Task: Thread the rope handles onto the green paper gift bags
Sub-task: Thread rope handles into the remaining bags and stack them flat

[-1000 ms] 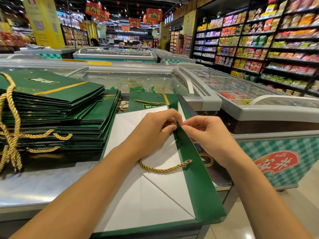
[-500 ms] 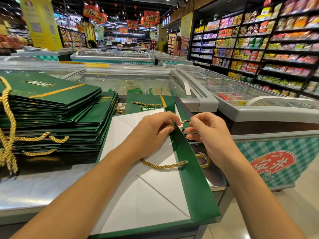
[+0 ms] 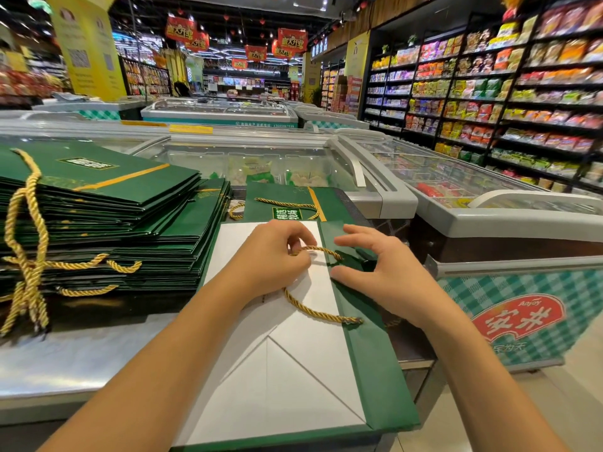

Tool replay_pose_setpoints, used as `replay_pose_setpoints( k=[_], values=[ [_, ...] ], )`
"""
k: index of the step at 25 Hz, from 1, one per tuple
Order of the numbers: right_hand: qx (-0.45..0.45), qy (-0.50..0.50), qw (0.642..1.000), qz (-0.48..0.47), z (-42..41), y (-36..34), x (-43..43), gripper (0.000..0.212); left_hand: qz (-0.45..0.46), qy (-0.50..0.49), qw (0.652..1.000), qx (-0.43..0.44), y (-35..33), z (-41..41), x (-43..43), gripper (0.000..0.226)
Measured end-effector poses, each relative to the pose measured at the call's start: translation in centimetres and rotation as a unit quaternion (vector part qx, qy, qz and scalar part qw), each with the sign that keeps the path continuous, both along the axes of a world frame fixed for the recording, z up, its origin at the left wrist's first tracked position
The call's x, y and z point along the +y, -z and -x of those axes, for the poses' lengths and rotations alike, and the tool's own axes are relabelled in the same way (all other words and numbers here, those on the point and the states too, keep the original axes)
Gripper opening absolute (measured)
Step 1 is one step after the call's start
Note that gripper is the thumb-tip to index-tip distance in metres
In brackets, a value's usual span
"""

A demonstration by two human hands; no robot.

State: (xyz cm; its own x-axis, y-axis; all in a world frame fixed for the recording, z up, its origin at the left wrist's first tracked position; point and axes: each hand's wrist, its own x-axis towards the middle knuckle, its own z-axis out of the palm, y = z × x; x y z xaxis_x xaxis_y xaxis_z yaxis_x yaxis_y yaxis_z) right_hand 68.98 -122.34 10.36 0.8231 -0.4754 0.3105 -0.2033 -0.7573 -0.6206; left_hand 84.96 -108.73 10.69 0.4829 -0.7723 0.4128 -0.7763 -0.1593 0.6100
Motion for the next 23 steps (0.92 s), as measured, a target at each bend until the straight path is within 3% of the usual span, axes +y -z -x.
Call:
replay_pose_setpoints(
  k=[9,17,20,23],
  values=[
    [-0.002,0.003,0.999,-0.04,-0.2,0.0,-0.5,0.052,0.123,-0.098,0.98,0.124,-0.9,0.2,0.3,0.019],
    [-0.029,0.001,0.997,-0.064,-0.3,0.2,-0.7,0.051,0.214,-0.124,0.964,0.097,-1.1,0.7,0.7,0.026],
    [-0.027,0.001,0.997,-0.07,-0.5,0.3,-0.7,0.051,0.177,-0.137,0.968,0.109,-0.7,0.1,0.4,0.024],
    [-0.023,0.004,0.997,-0.079,-0.6,0.3,-0.7,0.049,0.083,-0.094,0.979,0.158,0.0,-0.4,0.1,0.023]
  ],
)
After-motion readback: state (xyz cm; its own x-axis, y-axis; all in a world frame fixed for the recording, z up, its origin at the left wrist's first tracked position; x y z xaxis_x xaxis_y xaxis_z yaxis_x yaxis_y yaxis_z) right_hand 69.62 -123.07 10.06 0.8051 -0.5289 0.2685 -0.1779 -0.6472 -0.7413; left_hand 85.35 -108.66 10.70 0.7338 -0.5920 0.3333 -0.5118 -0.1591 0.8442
